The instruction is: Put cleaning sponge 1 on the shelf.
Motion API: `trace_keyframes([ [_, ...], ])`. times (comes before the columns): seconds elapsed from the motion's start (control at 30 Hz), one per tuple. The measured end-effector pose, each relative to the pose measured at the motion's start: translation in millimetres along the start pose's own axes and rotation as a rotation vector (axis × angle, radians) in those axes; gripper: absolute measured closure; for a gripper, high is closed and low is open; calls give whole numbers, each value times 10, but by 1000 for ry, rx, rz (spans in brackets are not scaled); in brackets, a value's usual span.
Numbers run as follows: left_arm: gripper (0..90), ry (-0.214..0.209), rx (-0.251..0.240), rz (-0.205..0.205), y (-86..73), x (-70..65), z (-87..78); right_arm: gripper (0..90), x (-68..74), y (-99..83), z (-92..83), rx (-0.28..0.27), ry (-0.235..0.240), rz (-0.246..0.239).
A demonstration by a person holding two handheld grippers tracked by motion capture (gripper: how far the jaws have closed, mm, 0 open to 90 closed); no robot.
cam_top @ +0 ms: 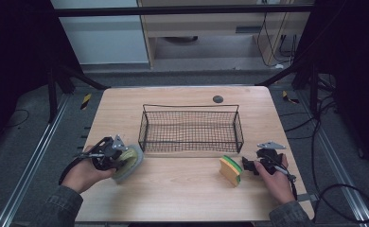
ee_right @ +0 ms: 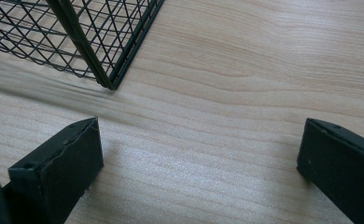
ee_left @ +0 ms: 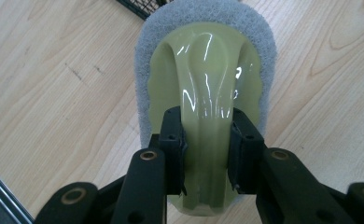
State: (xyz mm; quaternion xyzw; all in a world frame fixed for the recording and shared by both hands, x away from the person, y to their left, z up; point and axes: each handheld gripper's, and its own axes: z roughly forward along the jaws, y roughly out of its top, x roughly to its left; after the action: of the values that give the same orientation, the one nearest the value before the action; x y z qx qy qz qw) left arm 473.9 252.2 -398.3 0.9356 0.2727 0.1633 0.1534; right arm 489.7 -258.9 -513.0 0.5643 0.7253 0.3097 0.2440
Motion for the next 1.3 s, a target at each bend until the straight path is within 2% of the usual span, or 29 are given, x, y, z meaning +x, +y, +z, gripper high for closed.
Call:
trace_keyframes([
  [0.07, 702, 13, -5, 26, 15, -14, -8, 4, 5, 7, 8, 1, 1, -1],
  [0.13, 702, 19, -6, 32, 17, -17, -9, 4, 9, 11, 10, 2, 4, 1],
  [0.27, 702, 46, -35, 70, 25, -66, -26, 4, 9, 12, 11, 2, 4, 1],
  [0.37, 702, 61, -58, 80, 47, -89, -72, 4, 9, 12, 11, 2, 4, 1],
  [0.4, 702, 94, -62, 105, 70, -108, -120, 4, 10, 12, 11, 2, 4, 1],
  [0.43, 702, 94, -62, 105, 70, -108, -120, 4, 10, 12, 11, 2, 4, 1],
  [0.47, 702, 121, -78, 121, 98, -123, -178, 4, 10, 12, 11, 2, 4, 1],
  [0.5, 702, 121, -78, 121, 98, -123, -178, 4, 10, 12, 11, 2, 4, 1],
  [0.53, 702, 137, -108, 128, 132, -125, -246, 4, 10, 12, 11, 2, 4, 1],
  [0.57, 702, 137, -108, 128, 132, -125, -246, 4, 10, 12, 11, 2, 4, 1],
  [0.6, 702, 159, -124, 129, 169, -128, -311, 4, 10, 12, 11, 2, 4, 1],
  [0.63, 702, 159, -124, 129, 169, -128, -311, 4, 10, 12, 11, 2, 4, 1],
  [0.73, 702, 208, -140, 151, 291, -125, -451, 4, 10, 12, 11, 2, 4, 1],
  [0.77, 702, 208, -140, 151, 291, -125, -451, 4, 10, 12, 11, 2, 4, 1],
  [0.87, 702, 239, -139, 169, 390, -90, -518, 4, 10, 12, 11, 2, 4, 2],
  [0.9, 702, 250, -146, 173, 416, -70, -531, 4, 10, 12, 11, 2, 4, 2],
  [0.93, 701, 265, -169, 160, 458, -25, -552, 4, 9, 12, 11, 2, 4, 1],
  [1.1, 701, 284, -194, 146, 561, 52, -606, 4, 9, 12, 11, 2, 4, 1],
  [1.17, 702, 292, -193, 152, 619, 70, -625, 4, 9, 12, 11, 2, 4, 1],
  [1.27, 702, 293, -216, 167, 761, 85, -627, 4, 9, 12, 11, 2, 4, 1],
  [1.3, 702, 293, -216, 167, 761, 85, -627, 4, 9, 12, 11, 2, 4, 1],
])
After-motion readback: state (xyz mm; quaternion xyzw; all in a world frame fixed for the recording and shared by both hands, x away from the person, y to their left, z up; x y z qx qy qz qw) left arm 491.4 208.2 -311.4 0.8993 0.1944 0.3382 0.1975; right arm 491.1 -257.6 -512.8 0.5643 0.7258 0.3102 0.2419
